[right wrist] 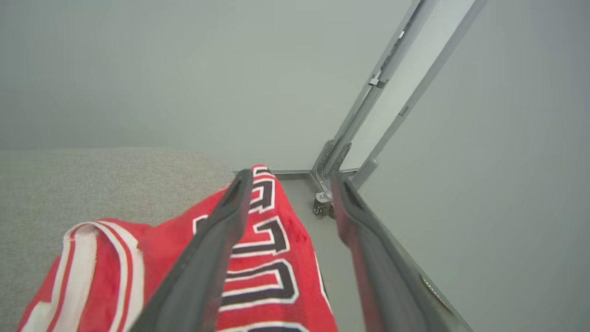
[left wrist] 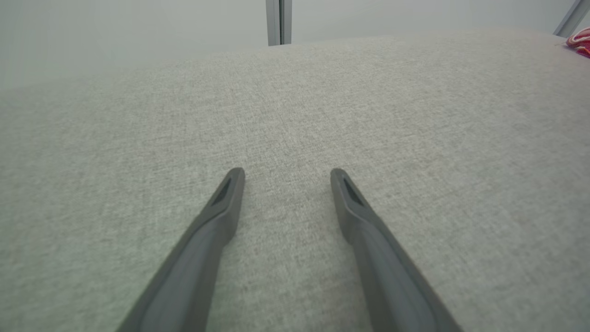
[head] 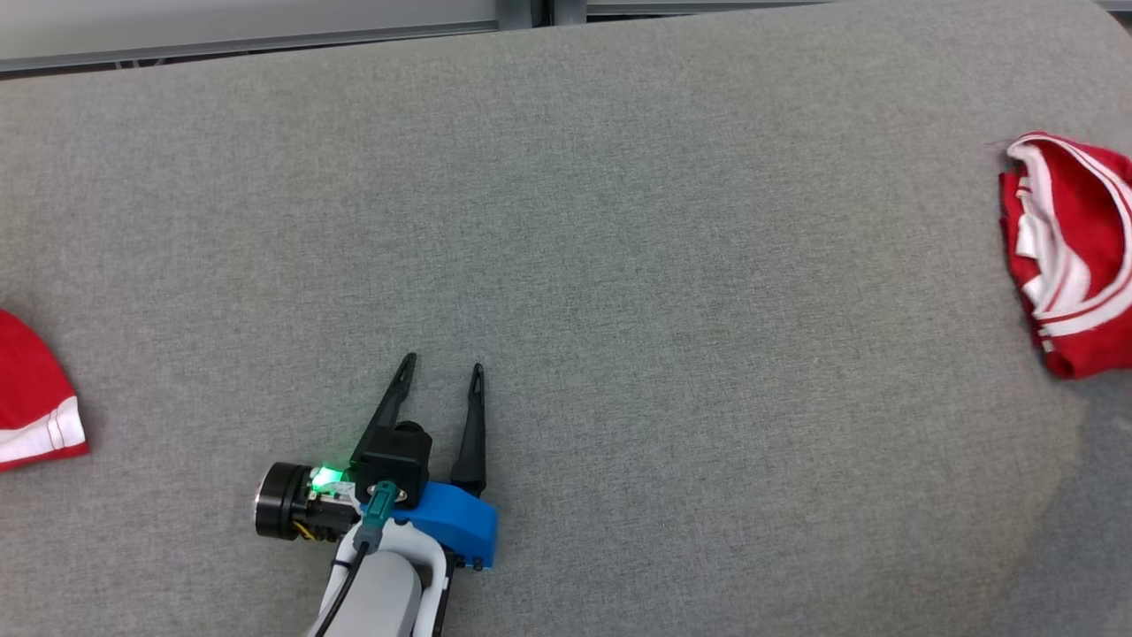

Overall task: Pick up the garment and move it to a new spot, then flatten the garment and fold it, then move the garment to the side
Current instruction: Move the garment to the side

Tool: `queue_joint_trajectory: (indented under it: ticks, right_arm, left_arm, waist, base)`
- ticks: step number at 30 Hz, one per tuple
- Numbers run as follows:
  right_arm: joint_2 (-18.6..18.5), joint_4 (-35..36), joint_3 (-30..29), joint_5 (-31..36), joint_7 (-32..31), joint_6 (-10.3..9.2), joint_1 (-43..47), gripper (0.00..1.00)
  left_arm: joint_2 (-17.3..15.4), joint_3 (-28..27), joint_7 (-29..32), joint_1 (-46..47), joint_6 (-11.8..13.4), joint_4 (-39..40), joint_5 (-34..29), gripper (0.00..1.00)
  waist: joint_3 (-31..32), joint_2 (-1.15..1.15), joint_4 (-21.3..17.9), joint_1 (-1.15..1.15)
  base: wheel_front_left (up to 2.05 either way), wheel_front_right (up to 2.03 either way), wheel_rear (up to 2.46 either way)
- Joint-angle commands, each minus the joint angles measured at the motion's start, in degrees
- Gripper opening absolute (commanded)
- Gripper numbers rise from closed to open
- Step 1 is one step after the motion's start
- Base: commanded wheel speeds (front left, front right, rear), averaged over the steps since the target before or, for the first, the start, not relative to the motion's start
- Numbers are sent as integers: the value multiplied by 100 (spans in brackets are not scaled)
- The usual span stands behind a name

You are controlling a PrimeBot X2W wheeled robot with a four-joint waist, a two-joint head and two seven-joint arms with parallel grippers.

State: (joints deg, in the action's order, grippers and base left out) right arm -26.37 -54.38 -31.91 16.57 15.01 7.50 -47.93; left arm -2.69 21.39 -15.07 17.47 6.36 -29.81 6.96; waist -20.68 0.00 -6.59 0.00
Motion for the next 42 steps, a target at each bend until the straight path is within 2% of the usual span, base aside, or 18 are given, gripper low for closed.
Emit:
queue_joint_trajectory:
  ticks: [1,3,6,9,15,17,22,29,33,42]
  right_arm:
    - [288,227,-183,120,24,-1,38,100]
    - [552,592,-291,224,25,-1,60,100]
    - [1067,1090,-31,23,26,-1,193,100]
    - [1508,1583,538,-361,25,-3,426,100]
    - [1945,2397,1612,-1258,24,-2,1265,100]
    - [2041,2514,1874,-1426,23,-2,1590,100]
    - [2200,2674,2097,-1734,24,-2,2236,100]
    - [2305,2655,2287,-1749,24,-2,2968,100]
    - [2335,2572,2263,-1719,24,-2,3288,100]
    - [2343,2469,2658,-1911,24,-2,3617,100]
  left_arm:
    - [-36,-40,-13,79,22,-25,-32,100]
    - [-37,-96,-13,77,24,-23,-41,100]
    - [-25,-168,-14,28,62,24,-22,100]
    - [-22,-250,-14,-70,109,76,11,100]
    - [-21,-422,-14,-245,214,180,37,100]
    - [-22,-509,-14,-320,230,207,61,100]
    - [-18,-681,-13,-520,276,300,75,100]
    - [-20,-915,-14,-835,314,350,85,100]
    - [-19,-1009,-14,-1040,293,355,100,100]
    - [-19,-1143,-14,-1374,297,342,72,100]
  waist:
    - [3,0,7,0]
    - [44,0,-15,0]
    - [145,0,-57,0]
    - [273,0,-69,0]
    - [592,0,38,0]
    - [714,0,101,0]
    - [970,0,264,0]
    - [1349,0,405,0]
    - [1598,0,455,0]
    - [2004,0,450,0]
  base:
    - [0,0,0]
    - [0,0,0]
    - [0,0,0]
    - [0,0,0]
    - [0,0,0]
    - [0,0,0]
    - [0,0,0]
    - [0,0,0]
    - [0,0,0]
    - [0,0,0]
